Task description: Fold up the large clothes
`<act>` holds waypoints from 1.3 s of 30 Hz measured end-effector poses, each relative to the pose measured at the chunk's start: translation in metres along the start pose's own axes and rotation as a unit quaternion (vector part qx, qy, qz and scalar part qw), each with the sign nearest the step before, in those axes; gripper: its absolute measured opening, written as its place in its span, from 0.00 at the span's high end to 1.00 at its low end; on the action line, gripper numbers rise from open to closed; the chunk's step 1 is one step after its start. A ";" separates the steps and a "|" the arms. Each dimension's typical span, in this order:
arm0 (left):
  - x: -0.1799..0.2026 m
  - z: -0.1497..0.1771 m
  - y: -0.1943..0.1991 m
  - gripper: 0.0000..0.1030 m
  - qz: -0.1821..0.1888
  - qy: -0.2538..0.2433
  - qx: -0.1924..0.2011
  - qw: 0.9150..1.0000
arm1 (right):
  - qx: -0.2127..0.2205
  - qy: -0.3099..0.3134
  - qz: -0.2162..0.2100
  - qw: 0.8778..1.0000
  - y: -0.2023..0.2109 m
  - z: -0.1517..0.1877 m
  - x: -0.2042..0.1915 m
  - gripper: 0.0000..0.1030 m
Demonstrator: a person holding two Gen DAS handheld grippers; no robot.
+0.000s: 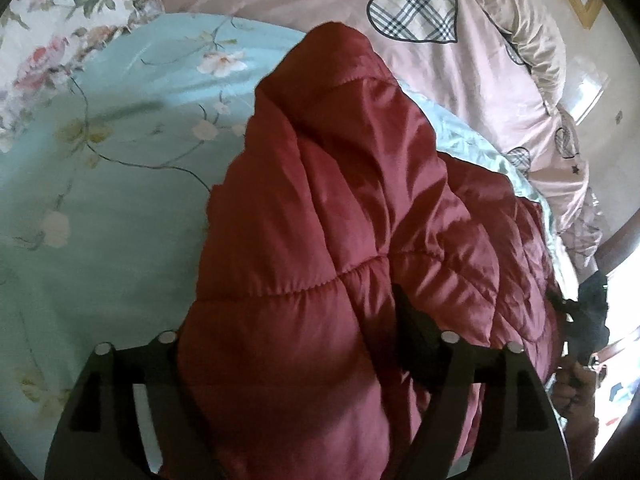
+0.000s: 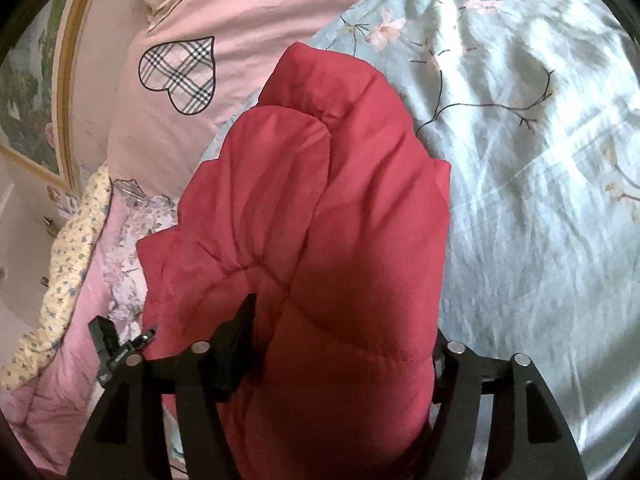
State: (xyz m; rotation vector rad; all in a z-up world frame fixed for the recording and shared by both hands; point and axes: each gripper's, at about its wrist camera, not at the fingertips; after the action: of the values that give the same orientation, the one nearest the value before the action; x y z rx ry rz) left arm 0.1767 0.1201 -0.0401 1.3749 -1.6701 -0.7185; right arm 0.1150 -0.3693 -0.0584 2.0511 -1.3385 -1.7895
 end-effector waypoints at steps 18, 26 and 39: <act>-0.001 -0.030 0.035 0.16 -0.083 -0.005 0.070 0.994 | 0.033 0.087 0.108 0.990 0.020 -0.026 -0.034 0.15; 0.034 -0.070 0.018 0.16 -0.065 -0.033 0.070 0.995 | 0.052 0.115 0.123 0.984 0.003 -0.064 -0.052 0.15; 0.038 -0.100 -0.032 0.87 -0.087 -0.035 0.023 0.995 | 0.050 0.119 0.150 0.980 -0.026 -0.107 -0.049 0.86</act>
State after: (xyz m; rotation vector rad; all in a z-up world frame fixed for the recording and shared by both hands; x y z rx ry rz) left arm 0.2777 0.0832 -0.0089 1.5580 -1.6435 -0.8415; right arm 0.2227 -0.3690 -0.0053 1.9097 -1.5884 -1.3344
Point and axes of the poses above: each gripper's, at about its wrist camera, not at the fingertips, and y roughly against the way its jaws point, x to its right, z to its underside, and after that the axes turned 7 degrees about -z, right-handed
